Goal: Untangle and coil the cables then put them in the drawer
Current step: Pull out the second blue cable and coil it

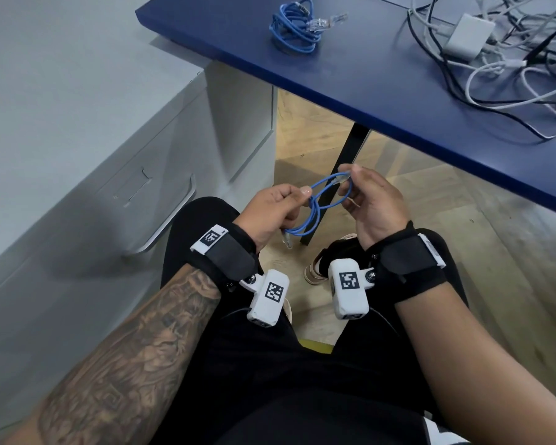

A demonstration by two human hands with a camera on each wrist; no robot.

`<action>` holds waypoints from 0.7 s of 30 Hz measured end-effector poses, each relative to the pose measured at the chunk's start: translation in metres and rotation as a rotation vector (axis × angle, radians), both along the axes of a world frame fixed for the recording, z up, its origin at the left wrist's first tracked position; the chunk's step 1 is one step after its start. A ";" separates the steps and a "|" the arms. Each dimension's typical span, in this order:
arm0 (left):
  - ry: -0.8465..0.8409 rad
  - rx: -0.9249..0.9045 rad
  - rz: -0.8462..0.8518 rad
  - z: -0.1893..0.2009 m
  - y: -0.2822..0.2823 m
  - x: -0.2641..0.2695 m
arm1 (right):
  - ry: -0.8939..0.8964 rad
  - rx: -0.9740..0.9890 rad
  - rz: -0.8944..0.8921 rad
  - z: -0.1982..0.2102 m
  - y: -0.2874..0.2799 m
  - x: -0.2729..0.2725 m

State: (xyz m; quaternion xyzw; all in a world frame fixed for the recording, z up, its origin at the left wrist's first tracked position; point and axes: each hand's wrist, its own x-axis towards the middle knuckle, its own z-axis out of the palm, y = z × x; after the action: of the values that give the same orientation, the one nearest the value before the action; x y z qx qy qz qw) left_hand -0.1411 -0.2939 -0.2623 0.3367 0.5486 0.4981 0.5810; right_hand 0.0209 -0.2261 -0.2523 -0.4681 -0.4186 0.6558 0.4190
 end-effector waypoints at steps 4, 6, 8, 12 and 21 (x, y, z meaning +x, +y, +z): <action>0.012 -0.008 -0.016 0.000 0.001 0.000 | 0.027 -0.079 -0.015 -0.007 0.001 0.004; -0.018 0.024 -0.017 0.002 0.000 0.000 | 0.076 -0.159 0.010 -0.009 0.002 0.006; -0.059 0.075 -0.014 0.004 -0.002 0.001 | 0.146 -0.224 0.035 -0.008 0.004 0.007; -0.107 0.140 0.030 0.007 -0.002 0.002 | 0.156 -0.255 0.156 -0.003 0.004 0.005; 0.026 0.172 0.015 0.001 -0.002 0.003 | 0.186 -0.334 0.269 -0.011 -0.010 -0.006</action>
State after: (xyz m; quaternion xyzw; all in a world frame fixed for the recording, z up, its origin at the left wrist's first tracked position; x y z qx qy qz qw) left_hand -0.1377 -0.2955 -0.2613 0.3876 0.5137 0.5432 0.5393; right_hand 0.0146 -0.2366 -0.2634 -0.4086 -0.3225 0.8062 0.2812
